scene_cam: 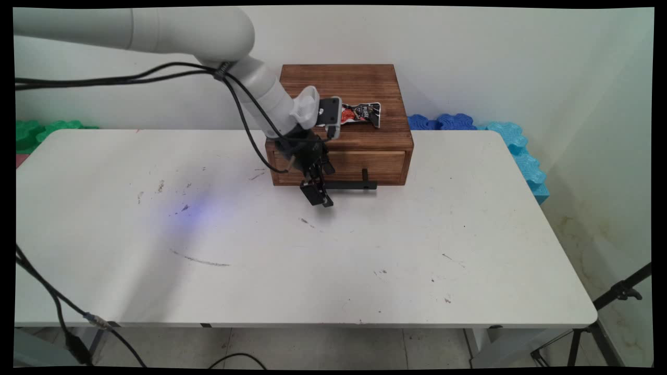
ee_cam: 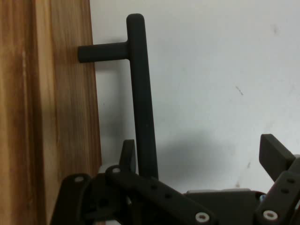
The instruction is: Open the drawer
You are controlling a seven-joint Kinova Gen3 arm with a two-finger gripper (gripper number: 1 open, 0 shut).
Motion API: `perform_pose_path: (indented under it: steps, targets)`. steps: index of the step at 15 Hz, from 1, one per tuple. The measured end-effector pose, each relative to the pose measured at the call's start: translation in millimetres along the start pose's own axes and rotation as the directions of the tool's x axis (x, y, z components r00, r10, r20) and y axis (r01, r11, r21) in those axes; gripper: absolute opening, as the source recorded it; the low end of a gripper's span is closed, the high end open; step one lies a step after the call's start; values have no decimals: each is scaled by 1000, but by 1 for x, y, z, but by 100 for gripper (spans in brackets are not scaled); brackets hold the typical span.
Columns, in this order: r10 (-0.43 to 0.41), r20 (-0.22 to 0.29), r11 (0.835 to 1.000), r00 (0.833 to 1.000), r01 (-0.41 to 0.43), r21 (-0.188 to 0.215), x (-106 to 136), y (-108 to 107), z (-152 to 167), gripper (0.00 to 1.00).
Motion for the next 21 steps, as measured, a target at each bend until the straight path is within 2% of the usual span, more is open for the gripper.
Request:
perform_pose_path:
  steps: [13,21]
  targets:
    - [9,3,1000,1000,-10,27,4,2,48,100]
    - [5,6,1000,1000,-6,10,5,21,53,100]
